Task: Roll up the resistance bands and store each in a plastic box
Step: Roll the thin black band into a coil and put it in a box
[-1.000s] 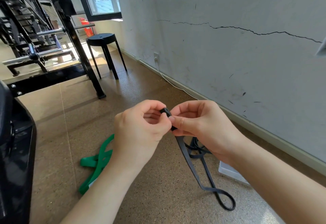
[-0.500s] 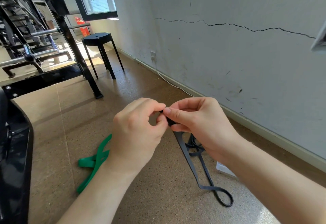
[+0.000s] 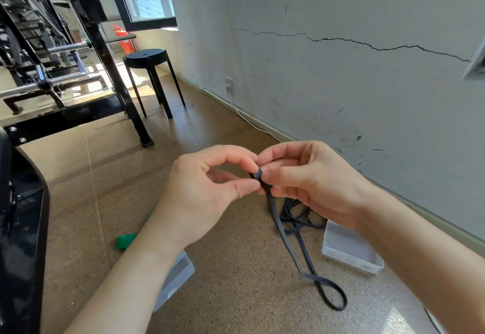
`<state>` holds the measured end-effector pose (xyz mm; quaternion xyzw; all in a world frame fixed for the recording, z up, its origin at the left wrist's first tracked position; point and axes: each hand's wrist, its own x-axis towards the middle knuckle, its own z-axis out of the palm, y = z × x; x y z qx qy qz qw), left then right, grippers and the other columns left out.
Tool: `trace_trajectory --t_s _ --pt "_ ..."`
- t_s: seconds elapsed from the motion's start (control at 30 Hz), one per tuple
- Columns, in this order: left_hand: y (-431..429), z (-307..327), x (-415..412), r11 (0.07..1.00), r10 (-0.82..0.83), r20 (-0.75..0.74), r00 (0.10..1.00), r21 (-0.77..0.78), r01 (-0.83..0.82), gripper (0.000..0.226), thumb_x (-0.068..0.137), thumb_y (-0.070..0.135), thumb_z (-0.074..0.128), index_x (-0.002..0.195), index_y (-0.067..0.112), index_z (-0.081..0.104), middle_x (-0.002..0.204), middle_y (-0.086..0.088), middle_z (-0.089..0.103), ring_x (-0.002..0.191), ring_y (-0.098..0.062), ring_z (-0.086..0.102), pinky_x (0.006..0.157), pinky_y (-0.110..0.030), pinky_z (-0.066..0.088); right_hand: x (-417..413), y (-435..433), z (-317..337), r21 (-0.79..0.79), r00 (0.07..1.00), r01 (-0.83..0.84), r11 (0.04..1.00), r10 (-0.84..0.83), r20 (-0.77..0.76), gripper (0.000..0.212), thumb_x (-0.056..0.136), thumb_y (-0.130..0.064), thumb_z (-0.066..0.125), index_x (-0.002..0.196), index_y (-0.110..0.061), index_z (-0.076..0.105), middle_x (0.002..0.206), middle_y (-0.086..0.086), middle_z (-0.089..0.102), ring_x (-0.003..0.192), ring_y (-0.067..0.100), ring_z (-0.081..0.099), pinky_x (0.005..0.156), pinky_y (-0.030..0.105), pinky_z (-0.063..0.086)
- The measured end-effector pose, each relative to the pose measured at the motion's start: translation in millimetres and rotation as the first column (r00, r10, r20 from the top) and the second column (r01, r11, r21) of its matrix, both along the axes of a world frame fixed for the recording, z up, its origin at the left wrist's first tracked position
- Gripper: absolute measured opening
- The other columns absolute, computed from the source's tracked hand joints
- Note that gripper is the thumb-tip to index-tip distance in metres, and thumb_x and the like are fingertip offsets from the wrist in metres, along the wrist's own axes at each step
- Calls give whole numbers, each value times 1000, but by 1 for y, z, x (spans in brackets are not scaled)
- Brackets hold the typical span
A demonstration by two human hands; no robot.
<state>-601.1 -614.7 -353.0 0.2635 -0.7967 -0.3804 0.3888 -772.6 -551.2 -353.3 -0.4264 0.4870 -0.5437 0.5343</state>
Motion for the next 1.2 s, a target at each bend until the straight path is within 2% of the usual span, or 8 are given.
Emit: trace_trajectory --t_s 0.13,0.27,0.47,0.63,0.8,0.9,1.07,1.2 --pt "3 7 7 972 -146 -29 989 184 149 18 62 13 76 78 8 67 95 2 75 80 -21 73 73 -30 59 -2 -1 1 13 987 -142 990 140 82 47 72 5 75 112 -7 52 78 15 72 64 21 68 56 23 54" --pt "4 10 8 954 -128 -108 986 260 152 16 59 -3 76 70 0 65 79 -10 75 66 -32 72 64 -33 60 2 -4 -3 14 979 -179 984 176 101 47 73 1 71 111 -11 47 79 18 70 66 25 63 53 22 52" --pt "3 6 8 988 106 184 977 -131 -83 34 62 -3 83 74 24 68 73 15 72 69 0 69 65 -13 53 7 -1 -5 108 992 -104 989 111 -56 62 65 -24 77 118 -13 46 76 13 71 70 25 68 54 22 53" --pt "3 4 7 969 87 331 940 -248 -2 54 67 2 81 103 39 64 76 21 72 75 4 66 72 -12 50 15 0 -10 42 973 -22 999 31 -228 66 63 -27 78 117 -8 46 85 20 74 65 18 64 59 28 45" --pt "3 2 6 947 90 327 941 -321 22 54 69 1 80 110 33 66 78 15 73 78 3 66 74 -15 51 14 -2 -13 24 989 7 1000 -3 -151 50 70 -10 79 105 -6 43 81 18 73 62 18 56 61 31 39" --pt "3 3 5 975 81 221 972 -219 -31 46 67 5 84 102 32 70 80 17 71 81 -3 65 76 -16 51 11 -3 -15 27 1000 3 1000 -3 2 45 73 0 74 98 -11 39 70 12 70 58 17 54 53 24 35" --pt "-8 -4 6 991 -90 56 994 107 84 28 67 29 85 93 30 75 95 4 68 95 -22 63 87 -45 53 6 -4 -13 -26 962 -52 998 57 265 45 72 3 70 99 -14 38 65 9 66 54 16 55 49 20 39" --pt "-6 -3 5 961 -171 -94 981 204 187 25 70 25 80 91 12 76 88 -2 71 87 -18 67 79 -27 53 5 -4 -13 -45 938 -110 993 118 325 40 74 1 68 97 -15 40 69 9 65 57 16 56 50 19 40"
